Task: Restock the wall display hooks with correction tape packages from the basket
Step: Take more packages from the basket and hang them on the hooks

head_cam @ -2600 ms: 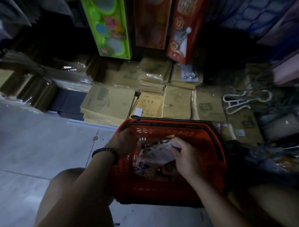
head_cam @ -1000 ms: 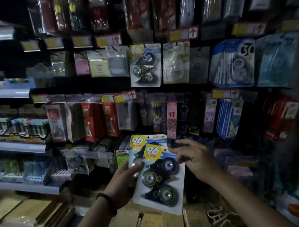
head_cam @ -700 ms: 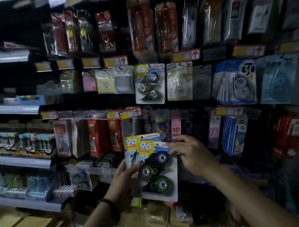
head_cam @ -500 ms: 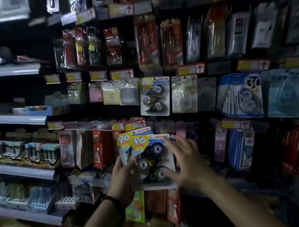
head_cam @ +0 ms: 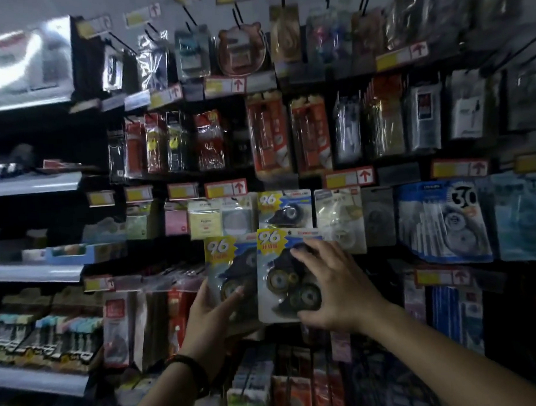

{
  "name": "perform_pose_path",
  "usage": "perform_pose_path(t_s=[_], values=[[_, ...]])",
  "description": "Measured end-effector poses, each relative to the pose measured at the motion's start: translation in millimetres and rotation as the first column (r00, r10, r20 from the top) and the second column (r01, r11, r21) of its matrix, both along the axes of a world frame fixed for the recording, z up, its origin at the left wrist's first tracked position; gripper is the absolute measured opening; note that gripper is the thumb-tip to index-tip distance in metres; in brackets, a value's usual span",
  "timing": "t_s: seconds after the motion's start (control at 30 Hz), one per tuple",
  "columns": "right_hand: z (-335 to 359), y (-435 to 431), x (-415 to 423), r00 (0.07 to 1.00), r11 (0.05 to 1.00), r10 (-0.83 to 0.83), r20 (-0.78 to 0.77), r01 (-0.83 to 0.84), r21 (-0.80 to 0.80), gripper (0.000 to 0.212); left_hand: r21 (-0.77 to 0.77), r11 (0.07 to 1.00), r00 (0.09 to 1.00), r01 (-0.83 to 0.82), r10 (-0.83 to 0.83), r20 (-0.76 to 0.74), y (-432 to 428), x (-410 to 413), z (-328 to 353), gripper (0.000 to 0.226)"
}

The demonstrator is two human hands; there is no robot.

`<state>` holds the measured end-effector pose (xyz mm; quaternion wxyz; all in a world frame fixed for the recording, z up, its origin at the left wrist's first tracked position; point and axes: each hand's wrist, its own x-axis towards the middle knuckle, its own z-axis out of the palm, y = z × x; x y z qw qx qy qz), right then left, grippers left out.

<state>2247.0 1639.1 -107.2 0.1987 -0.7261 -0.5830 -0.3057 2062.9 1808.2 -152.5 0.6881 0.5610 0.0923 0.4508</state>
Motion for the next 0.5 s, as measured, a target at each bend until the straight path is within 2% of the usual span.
perform_pose_path(t_s=[0.13,0.23,0.4,0.5], values=[[25,25,13,0.992,0.994,-0.108,0.063,0.108,0.016,0.112,0.046,0.988,0.988,-0.145,0.143,0.051,28,1,2,0.037],[39,44,18,0.976,0.984,-0.178,0.129,0.178,0.016,0.109,0.067,0.979,0.980,-0.193,0.189,0.060,41,0,5,0.038],[52,68,28,0.933,0.968,-0.252,0.256,0.239,0.080,0.109,0.069,0.980,0.981,-0.189,0.184,0.066,51,0,14,0.037],[59,79,30,0.920,0.953,-0.302,0.252,0.283,0.108,0.110,0.076,0.988,0.989,-0.137,0.131,0.070,51,2,18,0.035]])
